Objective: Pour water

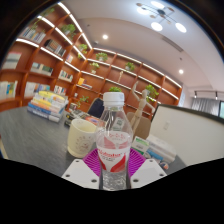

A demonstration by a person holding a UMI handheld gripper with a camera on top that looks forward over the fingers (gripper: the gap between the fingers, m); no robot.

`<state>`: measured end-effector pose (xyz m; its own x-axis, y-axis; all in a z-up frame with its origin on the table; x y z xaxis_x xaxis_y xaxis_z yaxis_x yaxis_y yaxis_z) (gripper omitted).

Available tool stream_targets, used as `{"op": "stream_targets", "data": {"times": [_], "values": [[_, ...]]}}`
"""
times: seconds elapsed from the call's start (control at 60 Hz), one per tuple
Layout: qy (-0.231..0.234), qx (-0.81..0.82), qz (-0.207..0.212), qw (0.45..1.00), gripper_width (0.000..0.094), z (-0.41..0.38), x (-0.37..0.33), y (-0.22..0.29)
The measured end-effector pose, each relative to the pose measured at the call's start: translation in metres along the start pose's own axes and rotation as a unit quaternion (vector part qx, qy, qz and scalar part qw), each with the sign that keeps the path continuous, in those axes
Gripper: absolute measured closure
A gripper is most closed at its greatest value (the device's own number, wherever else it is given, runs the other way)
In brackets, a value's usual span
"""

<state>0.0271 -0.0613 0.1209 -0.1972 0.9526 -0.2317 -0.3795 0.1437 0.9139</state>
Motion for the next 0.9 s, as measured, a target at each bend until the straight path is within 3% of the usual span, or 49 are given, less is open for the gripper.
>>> {"op": "stream_targets", "data": {"times": [0.15, 0.3, 0.517, 0.767, 0.9], "values": [[-0.044, -0.191, -0.055, 0.979, 0.0602, 0.048, 0.028, 0.000], [-0.066, -0.392, -0.099, 0.912, 0.0601, 0.067, 0.060, 0.021], [-0.100, -0.606, -0.106, 0.782, 0.0600, 0.072, 0.085, 0.064], [-0.140, -0.787, -0.130, 0.586, 0.0566, 0.067, 0.104, 0.096], [-0.139, -0.812, -0.127, 0.553, 0.0564, 0.061, 0.111, 0.097]]}}
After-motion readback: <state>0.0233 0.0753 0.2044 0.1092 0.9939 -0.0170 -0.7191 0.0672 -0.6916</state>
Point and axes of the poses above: the point between the fingertips, and its own axes, seen from behind it with the camera up: z to the right, y up, x forward, the way the camera looks, the point moved 4 cm from there along -x, backward, against the way the camera looks, and after that the axes turned 11 degrees about y, right-handed, at the moved point
